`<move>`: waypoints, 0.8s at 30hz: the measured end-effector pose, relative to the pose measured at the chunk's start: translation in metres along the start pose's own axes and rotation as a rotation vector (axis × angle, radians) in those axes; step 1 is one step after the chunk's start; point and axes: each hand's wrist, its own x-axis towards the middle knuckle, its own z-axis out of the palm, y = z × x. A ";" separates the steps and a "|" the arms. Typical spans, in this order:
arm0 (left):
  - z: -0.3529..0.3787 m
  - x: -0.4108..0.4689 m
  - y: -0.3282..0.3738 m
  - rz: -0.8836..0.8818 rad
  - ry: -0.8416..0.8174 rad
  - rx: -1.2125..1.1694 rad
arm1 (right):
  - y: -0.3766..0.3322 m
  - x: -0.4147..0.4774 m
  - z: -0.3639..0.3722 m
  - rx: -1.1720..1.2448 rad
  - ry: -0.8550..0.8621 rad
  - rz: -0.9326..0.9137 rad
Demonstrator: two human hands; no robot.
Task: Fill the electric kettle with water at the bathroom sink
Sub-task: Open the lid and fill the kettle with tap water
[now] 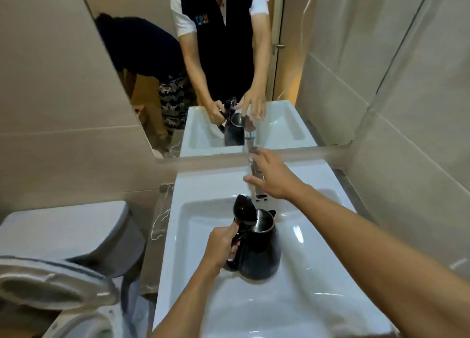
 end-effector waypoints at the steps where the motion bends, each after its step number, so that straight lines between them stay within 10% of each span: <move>1: -0.001 0.008 -0.002 -0.016 0.000 -0.003 | 0.002 0.010 0.006 -0.032 -0.012 -0.015; 24: 0.006 0.050 0.024 0.054 -0.012 0.026 | 0.011 0.070 -0.009 -0.110 -0.224 -0.013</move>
